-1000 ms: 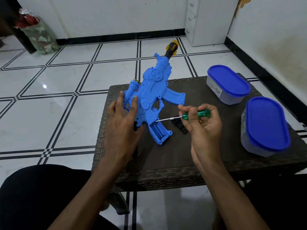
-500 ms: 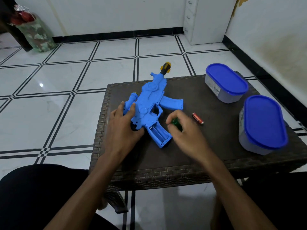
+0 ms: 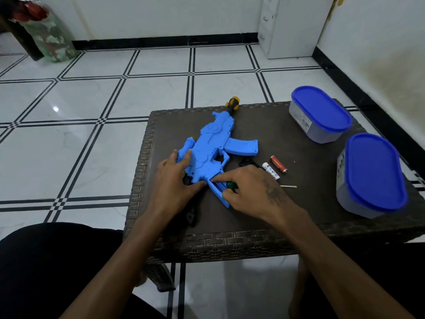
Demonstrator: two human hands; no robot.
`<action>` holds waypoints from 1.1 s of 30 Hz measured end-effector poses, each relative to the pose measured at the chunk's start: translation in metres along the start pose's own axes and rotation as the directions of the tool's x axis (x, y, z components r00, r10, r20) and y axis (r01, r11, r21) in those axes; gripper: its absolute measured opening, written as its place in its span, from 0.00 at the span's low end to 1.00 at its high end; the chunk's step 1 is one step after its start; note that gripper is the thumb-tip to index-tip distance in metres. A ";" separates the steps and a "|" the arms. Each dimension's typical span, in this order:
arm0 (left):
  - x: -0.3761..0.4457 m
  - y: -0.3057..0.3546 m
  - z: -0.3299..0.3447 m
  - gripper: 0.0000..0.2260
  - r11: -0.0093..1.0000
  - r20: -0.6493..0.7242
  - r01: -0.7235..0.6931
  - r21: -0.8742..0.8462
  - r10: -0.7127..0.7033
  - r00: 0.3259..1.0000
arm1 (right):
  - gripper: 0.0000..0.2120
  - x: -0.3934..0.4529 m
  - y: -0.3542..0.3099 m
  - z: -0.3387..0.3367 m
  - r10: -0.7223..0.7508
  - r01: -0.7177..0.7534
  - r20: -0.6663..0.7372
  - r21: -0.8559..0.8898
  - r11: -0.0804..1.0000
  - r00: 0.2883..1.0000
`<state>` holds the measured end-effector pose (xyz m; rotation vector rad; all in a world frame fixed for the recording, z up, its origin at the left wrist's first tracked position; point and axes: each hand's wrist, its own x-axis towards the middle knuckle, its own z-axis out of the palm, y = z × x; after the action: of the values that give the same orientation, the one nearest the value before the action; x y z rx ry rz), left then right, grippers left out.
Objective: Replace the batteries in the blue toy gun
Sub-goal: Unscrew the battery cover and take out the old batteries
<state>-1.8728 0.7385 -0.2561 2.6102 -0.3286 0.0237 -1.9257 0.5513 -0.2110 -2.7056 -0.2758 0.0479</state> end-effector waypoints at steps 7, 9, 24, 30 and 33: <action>0.001 -0.002 -0.002 0.38 1.000 0.024 -0.012 -0.014 0.012 1.000 | 0.17 0.017 0.003 0.004 -0.091 0.088 -0.014 -0.156 0.984 0.996; -0.001 -0.001 -0.002 0.37 1.000 0.021 -0.009 -0.011 0.009 1.000 | 0.16 0.020 0.004 0.005 -0.120 0.117 -0.002 -0.203 0.972 0.993; -0.005 0.005 -0.005 0.36 1.000 0.021 -0.006 -0.010 0.006 1.000 | 0.22 0.011 0.015 0.009 -0.141 0.140 0.007 -0.155 0.978 0.990; -0.004 0.004 -0.004 0.36 1.000 0.025 -0.006 -0.015 0.006 1.000 | 0.22 0.015 0.012 -0.001 -0.204 0.217 0.083 -0.217 0.952 0.976; -0.005 0.004 -0.004 0.36 1.000 0.026 -0.008 -0.016 0.008 1.000 | 0.21 0.014 0.012 -0.003 -0.222 0.240 0.102 -0.218 0.946 0.970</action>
<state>-1.8780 0.7377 -0.2509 2.5957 -0.3470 -0.0104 -1.9090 0.5422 -0.2133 -2.8814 -0.6577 0.0531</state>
